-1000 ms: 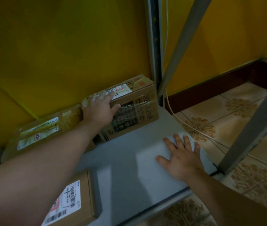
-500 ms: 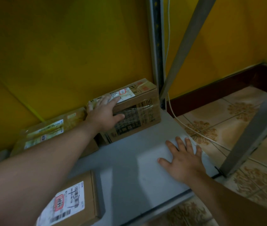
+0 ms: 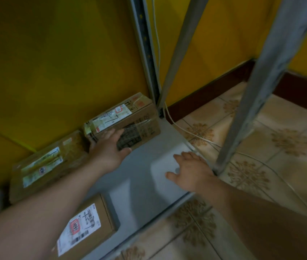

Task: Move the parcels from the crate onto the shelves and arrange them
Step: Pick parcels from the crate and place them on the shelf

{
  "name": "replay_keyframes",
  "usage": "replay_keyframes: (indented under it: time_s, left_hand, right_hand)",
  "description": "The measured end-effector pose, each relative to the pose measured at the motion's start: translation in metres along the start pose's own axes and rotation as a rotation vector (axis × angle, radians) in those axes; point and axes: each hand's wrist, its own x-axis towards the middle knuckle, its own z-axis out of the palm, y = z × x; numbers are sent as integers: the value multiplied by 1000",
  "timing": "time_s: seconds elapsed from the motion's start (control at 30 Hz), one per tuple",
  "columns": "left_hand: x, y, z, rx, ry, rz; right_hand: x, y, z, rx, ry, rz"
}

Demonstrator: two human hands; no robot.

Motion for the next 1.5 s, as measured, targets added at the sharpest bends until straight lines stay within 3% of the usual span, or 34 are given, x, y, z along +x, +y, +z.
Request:
replay_keyframes:
  time_s: [0.5,0.83,1.13,1.5]
  left_hand:
    - [-175,84,-152,-231,-242,8]
    - [-372,100,-300,-195,-252,-143]
    - [-556,42,-468,-284,90,-389]
    - [-829,-128,-597,-282,295,-640]
  right_hand:
    - [-250,-37,-158,-24,-90,103]
    - [-404,-110,-259,-169,-190,-135]
    - [-530,-277,-324,-293,-100,-432]
    - [-709,-554,-274,-412,-3,-872]
